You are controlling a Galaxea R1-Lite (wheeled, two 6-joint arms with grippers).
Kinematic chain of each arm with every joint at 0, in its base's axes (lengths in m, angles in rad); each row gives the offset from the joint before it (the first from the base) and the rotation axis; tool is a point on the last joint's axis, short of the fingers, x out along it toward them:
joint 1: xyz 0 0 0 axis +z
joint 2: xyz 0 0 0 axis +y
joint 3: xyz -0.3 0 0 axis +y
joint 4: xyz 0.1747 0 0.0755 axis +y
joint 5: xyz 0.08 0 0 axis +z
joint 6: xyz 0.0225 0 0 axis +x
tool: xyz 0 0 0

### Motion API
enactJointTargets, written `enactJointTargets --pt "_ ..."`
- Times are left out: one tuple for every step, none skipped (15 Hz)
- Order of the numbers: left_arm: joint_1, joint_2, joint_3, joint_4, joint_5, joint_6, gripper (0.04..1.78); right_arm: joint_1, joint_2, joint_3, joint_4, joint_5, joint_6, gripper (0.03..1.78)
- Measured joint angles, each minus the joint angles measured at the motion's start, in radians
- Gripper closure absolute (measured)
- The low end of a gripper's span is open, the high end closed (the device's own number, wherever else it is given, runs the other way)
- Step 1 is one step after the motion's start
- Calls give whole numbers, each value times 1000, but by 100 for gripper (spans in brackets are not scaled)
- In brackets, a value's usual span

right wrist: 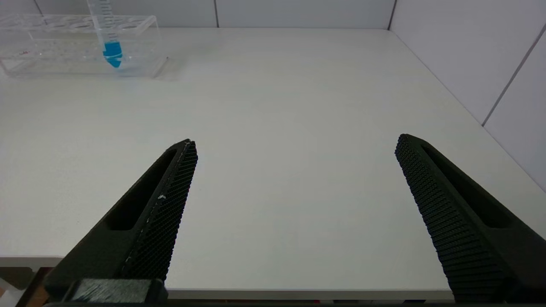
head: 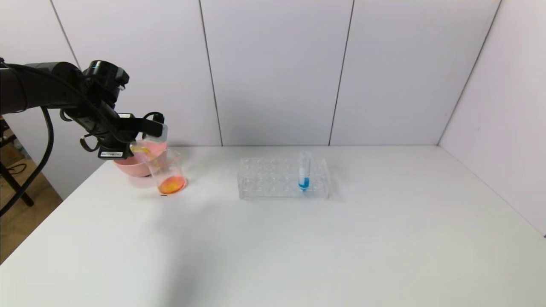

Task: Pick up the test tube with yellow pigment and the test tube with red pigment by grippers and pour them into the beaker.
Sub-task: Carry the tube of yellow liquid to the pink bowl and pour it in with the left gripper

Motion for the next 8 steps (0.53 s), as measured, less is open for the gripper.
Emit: enactJointTargets --pt "-4 -1 0 -1 8 0 138 0 0 0 0 0 0 11" --pt "-8 -1 0 -1 12 -1 138 0 0 0 0 0 0 11" --pt "-9 -1 0 -1 12 -1 138 0 0 0 0 0 0 11" --pt "-9 -2 0 -1 14 -1 138 0 0 0 0 0 0 11" --pt "-9 -1 0 -1 15 -2 138 0 0 0 0 0 0 11" --pt "-9 -1 0 -1 15 -3 138 0 0 0 0 0 0 11" --pt "-11 -2 0 -1 19 -3 138 0 0 0 0 0 0 11" --pt "-12 -2 0 -1 33 -2 138 0 0 0 0 0 0 11"
